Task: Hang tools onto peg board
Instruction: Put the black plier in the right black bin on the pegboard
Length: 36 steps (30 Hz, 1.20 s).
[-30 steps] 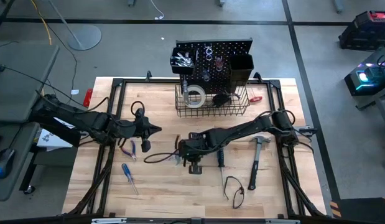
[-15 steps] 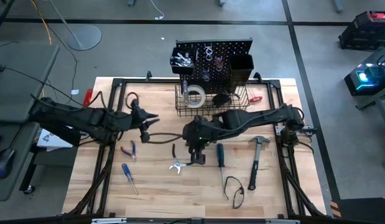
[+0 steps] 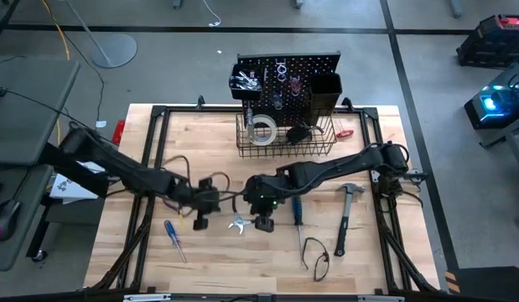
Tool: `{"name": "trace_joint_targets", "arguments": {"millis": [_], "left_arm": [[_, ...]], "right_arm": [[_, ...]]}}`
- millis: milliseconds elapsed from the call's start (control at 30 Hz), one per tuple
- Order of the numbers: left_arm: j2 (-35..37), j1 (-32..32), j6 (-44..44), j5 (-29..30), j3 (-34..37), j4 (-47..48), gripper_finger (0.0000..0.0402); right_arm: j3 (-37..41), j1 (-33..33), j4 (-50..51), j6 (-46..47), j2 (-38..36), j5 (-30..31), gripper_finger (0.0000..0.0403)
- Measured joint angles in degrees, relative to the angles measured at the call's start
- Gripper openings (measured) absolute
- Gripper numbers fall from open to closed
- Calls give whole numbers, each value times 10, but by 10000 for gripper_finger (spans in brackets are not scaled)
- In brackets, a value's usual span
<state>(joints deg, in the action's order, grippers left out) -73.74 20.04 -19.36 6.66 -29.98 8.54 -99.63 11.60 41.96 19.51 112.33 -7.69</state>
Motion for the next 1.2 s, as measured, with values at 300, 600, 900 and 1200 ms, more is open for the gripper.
{"name": "trace_joint_targets", "arguments": {"millis": [300, 600, 900, 1200], "left_arm": [[-169, 22, -59, -9, -4, -171, 1], [-234, 22, -28, 8, -54, -192, 0], [-289, 19, 14, 42, -94, -220, 0], [-336, 13, 28, 87, -135, -258, 0]], "right_arm": [[48, 26, -30, 27, 0, -14, 3], [142, 51, -44, 111, 0, 30, 22], [228, 49, -165, 22, 0, 90, 163], [227, 34, -181, -50, 4, 106, 220]]}}
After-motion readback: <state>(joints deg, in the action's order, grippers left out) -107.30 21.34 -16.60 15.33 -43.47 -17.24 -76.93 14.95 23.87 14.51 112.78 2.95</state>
